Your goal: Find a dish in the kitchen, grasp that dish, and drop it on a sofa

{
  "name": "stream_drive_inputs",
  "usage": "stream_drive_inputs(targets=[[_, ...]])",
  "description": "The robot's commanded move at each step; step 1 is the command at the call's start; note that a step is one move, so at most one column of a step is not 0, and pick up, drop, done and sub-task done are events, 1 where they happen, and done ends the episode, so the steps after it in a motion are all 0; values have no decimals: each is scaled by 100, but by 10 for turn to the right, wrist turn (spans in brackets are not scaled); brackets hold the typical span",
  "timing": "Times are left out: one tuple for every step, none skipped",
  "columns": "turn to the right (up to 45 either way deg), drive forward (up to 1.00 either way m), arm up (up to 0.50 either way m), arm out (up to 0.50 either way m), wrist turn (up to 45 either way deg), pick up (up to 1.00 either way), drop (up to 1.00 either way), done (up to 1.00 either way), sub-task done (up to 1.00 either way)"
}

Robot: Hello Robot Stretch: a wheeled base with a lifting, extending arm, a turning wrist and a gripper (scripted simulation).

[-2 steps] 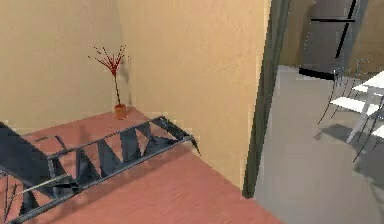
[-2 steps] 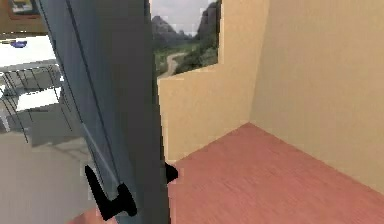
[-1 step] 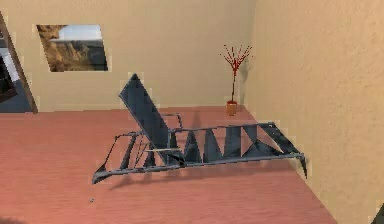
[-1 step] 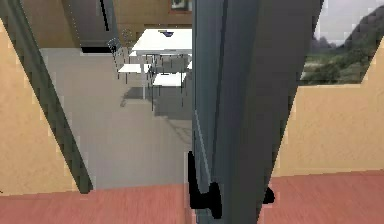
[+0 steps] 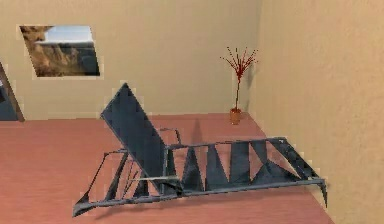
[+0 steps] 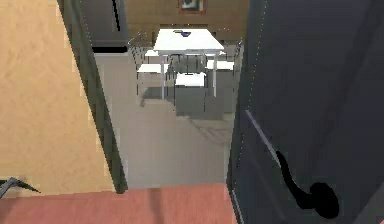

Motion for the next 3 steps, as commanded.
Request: stream_drive_inputs(targets=[[450, 0, 0, 0, 0, 0, 0, 0, 0], [300, 0, 0, 0, 0, 0, 0, 0, 0], [0, 100, 0, 0, 0, 0, 0, 0, 0]])
